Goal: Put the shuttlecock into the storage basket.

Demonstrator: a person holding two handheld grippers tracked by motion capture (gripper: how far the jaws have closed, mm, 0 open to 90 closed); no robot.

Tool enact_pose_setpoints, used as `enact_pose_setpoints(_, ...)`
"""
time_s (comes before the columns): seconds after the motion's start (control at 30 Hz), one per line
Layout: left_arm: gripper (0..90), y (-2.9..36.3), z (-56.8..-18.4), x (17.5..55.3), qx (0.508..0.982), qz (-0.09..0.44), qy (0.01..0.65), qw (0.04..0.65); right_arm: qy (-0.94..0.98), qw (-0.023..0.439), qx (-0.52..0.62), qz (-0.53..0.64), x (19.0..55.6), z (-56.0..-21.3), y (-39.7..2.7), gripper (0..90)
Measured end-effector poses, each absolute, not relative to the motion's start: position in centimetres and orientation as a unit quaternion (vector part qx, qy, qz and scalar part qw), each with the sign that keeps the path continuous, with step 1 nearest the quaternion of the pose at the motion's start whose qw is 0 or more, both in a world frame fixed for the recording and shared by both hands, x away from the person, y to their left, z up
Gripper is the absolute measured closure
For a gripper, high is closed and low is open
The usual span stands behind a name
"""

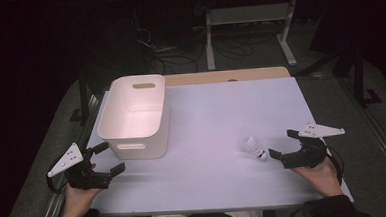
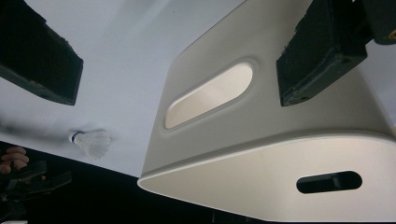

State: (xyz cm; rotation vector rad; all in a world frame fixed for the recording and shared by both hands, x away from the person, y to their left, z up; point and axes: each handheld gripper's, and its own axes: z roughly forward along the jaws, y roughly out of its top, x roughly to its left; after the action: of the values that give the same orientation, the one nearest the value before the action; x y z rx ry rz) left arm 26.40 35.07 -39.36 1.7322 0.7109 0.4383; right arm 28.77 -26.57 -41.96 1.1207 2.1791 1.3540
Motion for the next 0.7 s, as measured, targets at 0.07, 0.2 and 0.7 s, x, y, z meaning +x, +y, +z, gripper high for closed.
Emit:
enact_pose_setpoints(0.07,0.3,35.1,-39.35,26.4,0.738,0.187,0.302,0.574,0.767,0.17,0.394,0.477,28.76,-41.96,-26.58,0.0)
enact_pose_setpoints(0.2,0.3,35.1,-39.36,26.37,0.738,0.187,0.303,0.573,0.766,0.17,0.394,0.478,28.67,-41.92,-26.58,0.0)
enact_pose_setpoints(0.7,0.3,35.1,-39.35,26.34,0.739,0.186,0.3,0.574,0.77,0.168,0.392,0.475,28.63,-41.82,-26.37,0.0)
